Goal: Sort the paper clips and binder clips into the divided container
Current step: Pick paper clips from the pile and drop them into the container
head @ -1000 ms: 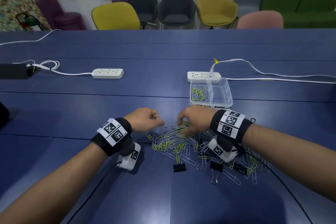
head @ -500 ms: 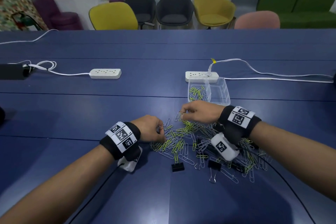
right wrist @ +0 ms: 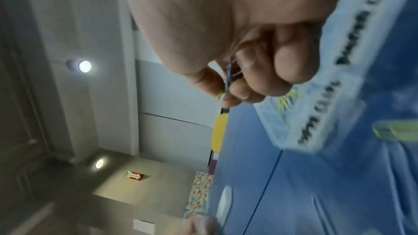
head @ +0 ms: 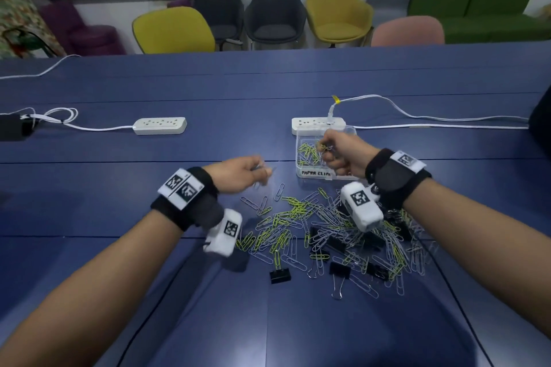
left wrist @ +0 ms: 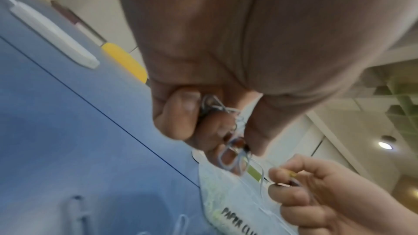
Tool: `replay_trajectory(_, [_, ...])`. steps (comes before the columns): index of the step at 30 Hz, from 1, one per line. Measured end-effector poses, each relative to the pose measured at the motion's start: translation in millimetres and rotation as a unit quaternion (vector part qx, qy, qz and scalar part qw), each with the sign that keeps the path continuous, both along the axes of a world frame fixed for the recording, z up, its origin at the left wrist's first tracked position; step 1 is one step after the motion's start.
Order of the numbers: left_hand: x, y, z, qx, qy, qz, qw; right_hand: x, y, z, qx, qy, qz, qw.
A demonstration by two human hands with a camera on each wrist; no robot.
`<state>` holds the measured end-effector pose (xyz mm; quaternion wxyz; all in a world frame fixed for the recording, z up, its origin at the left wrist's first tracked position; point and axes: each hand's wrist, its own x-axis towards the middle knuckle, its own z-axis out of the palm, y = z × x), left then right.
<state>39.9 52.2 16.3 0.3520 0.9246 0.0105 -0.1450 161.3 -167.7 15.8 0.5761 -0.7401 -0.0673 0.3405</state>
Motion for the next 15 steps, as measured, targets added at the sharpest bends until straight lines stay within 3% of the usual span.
replay_trajectory(3, [30.9,-11.4,8.4,-0.036,-0.004,0.046,0.998,14.9,6.2,9.1,-0.126,-0.08,-0.011,0.989])
replay_trajectory(7, [72.9,-27.7,14.6,0.002,0.015,0.031,0.999,24.0,14.7,13.9,-0.22,-0.136,0.027,0.966])
replay_trajectory(15, [118.3,-60.0,9.7,0.116,0.049,0.085,0.988,43.3,7.4,0.6,-0.208,-0.14,-0.02,0.968])
